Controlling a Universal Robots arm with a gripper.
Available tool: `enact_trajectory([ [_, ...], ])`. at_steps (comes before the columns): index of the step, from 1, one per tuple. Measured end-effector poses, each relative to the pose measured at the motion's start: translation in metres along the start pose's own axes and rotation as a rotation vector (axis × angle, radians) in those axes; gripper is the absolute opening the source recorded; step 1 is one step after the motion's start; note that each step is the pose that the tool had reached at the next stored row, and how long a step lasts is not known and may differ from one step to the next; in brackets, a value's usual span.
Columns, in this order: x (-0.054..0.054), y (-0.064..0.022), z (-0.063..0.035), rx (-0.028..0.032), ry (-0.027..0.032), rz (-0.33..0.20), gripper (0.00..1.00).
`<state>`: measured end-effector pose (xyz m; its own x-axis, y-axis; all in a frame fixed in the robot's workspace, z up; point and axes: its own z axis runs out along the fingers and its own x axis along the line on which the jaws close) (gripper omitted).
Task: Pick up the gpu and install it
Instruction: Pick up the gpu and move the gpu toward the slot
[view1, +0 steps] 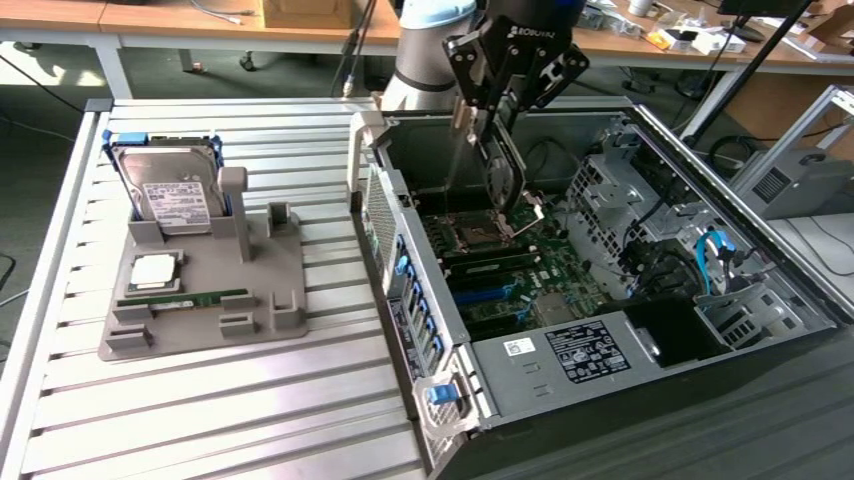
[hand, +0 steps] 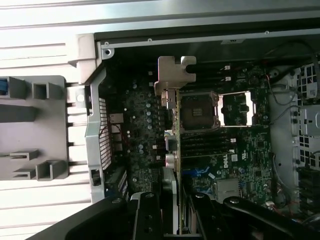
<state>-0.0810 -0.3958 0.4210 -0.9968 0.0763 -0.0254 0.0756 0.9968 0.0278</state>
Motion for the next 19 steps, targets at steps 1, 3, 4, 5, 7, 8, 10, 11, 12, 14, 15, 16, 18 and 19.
enact_trajectory([
  [1,-0.001,-0.0001,0.0002,-0.0001,0.0,0.0,0.27],
  [3,-0.005,-0.0002,0.0007,0.0,0.0,0.0,0.27],
  [4,-0.006,-0.0002,0.0009,0.0,0.0,0.0,0.27],
  [5,-0.007,-0.0003,0.0011,0.0,0.0,0.0,0.27],
  [7,-0.01,-0.0004,0.0016,0.0,0.0,0.0,0.27],
  [8,-0.011,-0.0004,0.0018,0.0001,0.0,0.0,0.27],
  [10,-0.015,-0.0005,0.0024,0.0,0.0,0.0,0.27],
  [11,-0.016,-0.0006,0.0026,0.0001,0.0,0.0,0.27],
  [12,-0.018,-0.0006,0.0028,0.0,0.0,0.0,0.27],
  [14,-0.02,-0.0007,0.0033,0.0,0.0,0.0,0.27],
  [15,-0.021,-0.0007,0.0035,0.0,0.0,0.0,0.27],
  [16,-0.022,-0.0007,0.0038,0.0,0.0,0.0,0.27],
  [18,-0.025,-0.0007,0.0044,0.0001,0.0001,0.0,0.27],
  [19,-0.026,-0.0006,0.0049,0.0001,0.0,0.0,0.27],
])
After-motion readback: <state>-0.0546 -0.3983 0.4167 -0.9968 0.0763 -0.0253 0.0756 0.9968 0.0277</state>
